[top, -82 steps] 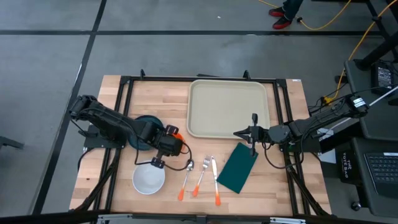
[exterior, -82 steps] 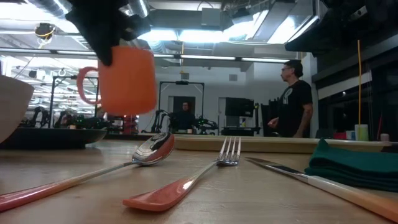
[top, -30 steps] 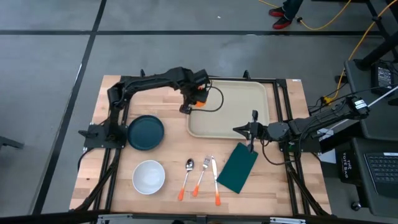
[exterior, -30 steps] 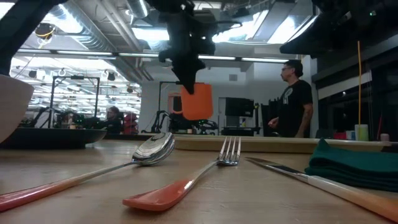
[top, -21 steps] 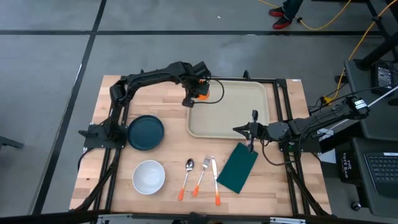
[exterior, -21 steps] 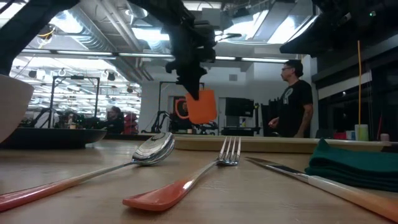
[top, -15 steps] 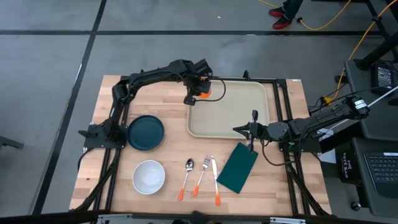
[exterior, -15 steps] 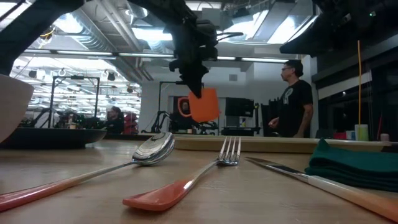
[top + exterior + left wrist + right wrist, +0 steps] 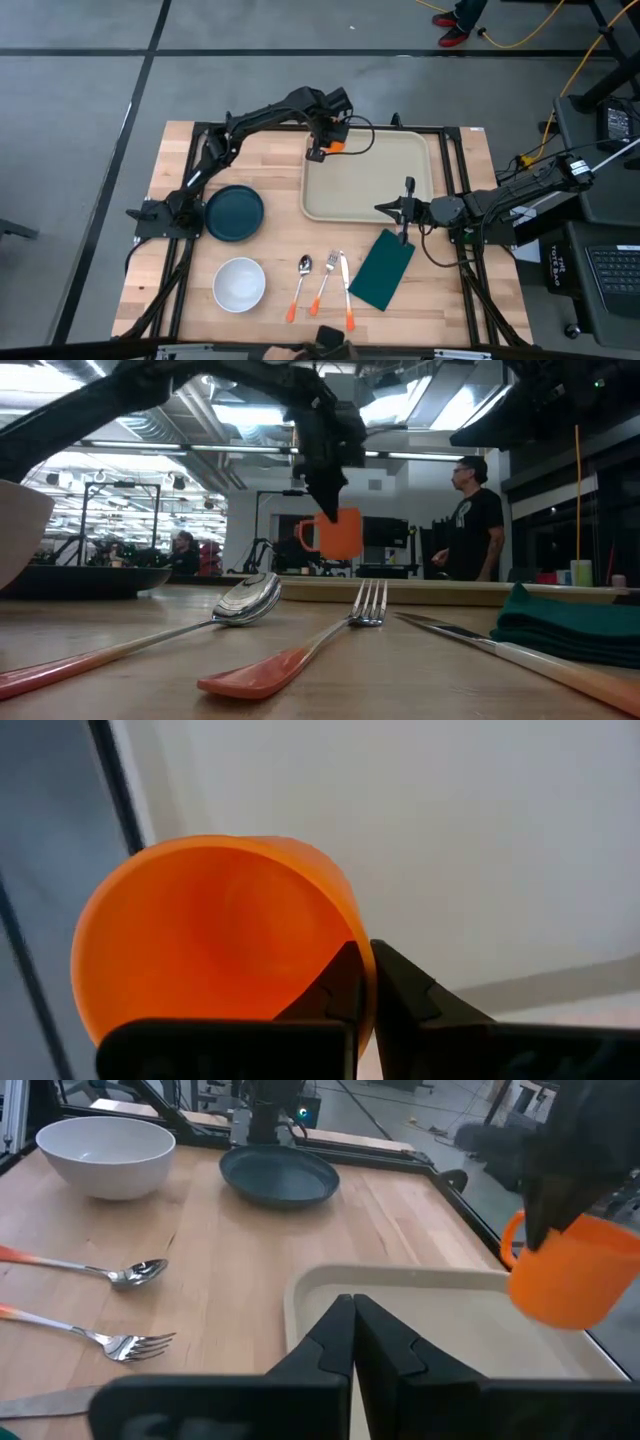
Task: Set up tray
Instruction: Put the orange cup on the top left of the serving tray
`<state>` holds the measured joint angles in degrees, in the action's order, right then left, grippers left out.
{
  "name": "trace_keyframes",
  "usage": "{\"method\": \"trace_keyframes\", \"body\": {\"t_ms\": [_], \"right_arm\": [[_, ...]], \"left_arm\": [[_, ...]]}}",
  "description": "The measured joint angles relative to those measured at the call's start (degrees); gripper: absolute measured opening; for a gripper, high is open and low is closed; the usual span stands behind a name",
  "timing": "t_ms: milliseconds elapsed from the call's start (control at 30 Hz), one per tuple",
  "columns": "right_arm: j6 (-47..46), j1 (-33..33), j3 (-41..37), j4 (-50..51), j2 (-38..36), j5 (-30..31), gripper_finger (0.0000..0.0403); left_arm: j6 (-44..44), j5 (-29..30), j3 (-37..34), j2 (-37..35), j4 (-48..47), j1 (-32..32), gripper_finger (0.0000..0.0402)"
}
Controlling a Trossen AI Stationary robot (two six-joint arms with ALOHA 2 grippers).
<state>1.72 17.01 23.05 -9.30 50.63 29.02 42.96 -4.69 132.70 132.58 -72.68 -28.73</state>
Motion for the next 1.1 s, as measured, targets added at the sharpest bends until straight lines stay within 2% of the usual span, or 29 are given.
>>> {"method": "trace_keyframes", "body": {"t_ms": [600,867,1100], "right_arm": [[-0.1,0.0,0.0,0.6,0.0,-0.1,0.0012],[-1.6,0.0,0.0,1.1,0.0,-0.2,0.0012],[-1.6,0.0,0.0,1.4,0.0,-0.2,0.0012]], "left_arm": [[1.2,-3.0,-0.1,2.8,2.2,-2.0,0.0002],[1.2,-0.5,-0.1,4.5,2.8,-2.4,0.0002],[1.3,-0.6,-0.1,4.8,3.5,-2.6,0.0002]]}}
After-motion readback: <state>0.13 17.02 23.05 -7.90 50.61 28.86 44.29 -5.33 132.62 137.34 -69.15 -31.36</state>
